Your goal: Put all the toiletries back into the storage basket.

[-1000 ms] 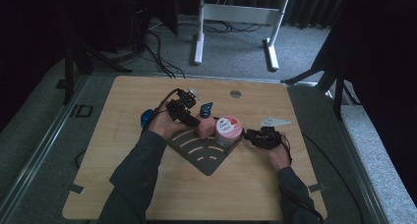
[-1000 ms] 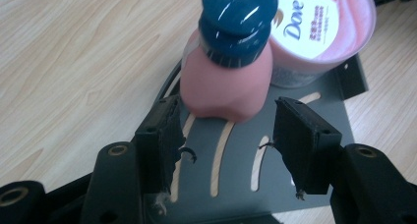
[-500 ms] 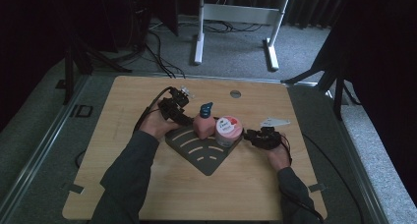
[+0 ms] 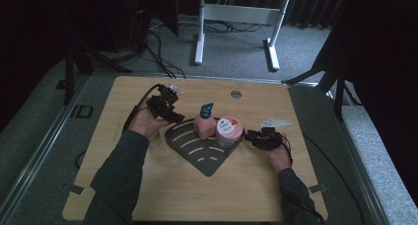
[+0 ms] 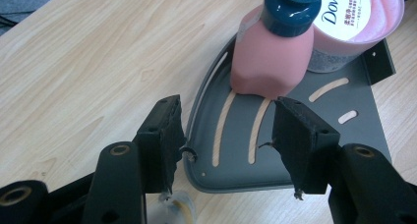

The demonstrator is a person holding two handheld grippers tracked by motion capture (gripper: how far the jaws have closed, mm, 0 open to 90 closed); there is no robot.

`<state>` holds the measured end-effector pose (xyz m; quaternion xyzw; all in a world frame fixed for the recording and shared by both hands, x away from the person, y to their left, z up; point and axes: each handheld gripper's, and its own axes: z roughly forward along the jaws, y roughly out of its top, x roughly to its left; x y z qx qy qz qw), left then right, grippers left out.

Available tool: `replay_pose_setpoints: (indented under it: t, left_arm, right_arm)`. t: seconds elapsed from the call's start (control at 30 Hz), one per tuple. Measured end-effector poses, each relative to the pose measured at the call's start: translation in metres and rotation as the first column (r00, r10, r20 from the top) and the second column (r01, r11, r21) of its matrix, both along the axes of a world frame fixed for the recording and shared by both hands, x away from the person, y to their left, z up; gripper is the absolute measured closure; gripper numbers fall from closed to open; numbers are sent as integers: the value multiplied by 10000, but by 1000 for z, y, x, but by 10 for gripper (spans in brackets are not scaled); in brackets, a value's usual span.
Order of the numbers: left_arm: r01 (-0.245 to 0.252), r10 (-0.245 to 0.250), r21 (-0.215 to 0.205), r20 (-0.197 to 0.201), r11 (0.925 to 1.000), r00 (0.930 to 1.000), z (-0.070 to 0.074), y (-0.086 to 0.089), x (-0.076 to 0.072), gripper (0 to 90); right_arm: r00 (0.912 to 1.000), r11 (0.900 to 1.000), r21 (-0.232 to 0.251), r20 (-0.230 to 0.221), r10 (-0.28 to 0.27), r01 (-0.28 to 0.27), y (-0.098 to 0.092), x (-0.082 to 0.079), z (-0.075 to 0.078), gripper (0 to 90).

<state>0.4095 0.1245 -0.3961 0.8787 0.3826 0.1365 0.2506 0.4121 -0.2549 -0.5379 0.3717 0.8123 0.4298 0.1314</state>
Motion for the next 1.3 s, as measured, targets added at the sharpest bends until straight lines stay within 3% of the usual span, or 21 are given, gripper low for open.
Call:
replay_pose_setpoints:
  t: [1.1,1.3]
  left_arm:
    - [-1031,1032,-48,281,9947,9943,15,36,7,382]
    - [-1089,1085,276,163,9937,9940,12,37,6,382]
  right_arm:
    - [10000,10000,35,-15,-5,5,0,0,0,681]
    - [10000,10000,47,-23,-14,14,0,-1,0,680]
